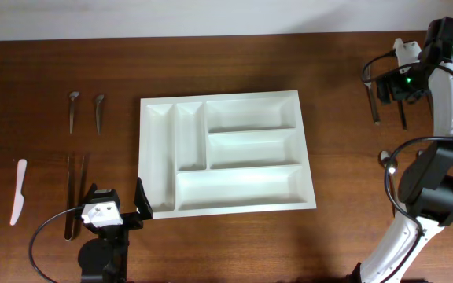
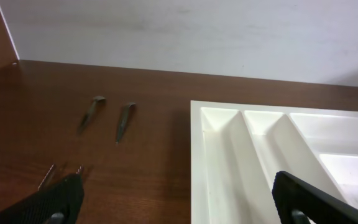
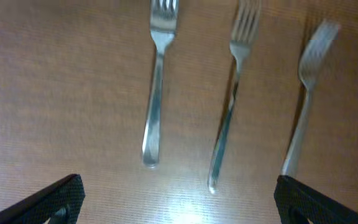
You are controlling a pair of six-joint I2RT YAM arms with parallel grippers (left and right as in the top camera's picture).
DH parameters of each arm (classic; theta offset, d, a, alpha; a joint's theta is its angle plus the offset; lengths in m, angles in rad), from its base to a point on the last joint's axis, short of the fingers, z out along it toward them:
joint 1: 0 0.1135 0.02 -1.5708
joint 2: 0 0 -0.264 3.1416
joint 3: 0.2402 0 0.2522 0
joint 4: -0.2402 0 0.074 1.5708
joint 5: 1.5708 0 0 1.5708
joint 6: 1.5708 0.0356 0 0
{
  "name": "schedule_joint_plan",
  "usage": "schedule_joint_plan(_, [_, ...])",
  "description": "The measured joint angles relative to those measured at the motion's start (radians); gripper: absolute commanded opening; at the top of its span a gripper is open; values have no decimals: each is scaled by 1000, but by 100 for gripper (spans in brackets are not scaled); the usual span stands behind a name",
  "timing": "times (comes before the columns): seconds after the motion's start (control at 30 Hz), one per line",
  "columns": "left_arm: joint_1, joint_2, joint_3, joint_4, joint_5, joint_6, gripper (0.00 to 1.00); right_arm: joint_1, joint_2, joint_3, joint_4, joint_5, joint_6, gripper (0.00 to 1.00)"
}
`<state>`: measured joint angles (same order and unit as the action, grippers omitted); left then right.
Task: Pack container
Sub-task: 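Move the right gripper up over the three forks on the right, then lower the right gripper onto the leftmost fork and close on its handle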
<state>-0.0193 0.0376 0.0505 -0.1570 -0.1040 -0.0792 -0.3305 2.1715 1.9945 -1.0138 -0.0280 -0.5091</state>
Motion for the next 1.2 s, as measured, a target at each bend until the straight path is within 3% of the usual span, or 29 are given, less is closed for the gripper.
schedule_joint_plan(0.53, [0, 0, 0, 0, 0, 0, 99, 31, 147, 0, 205, -40, 8, 99])
schedule_joint_plan(1.2, [0, 0, 0, 0, 0, 0, 99, 31, 180, 0, 241, -72, 26, 99])
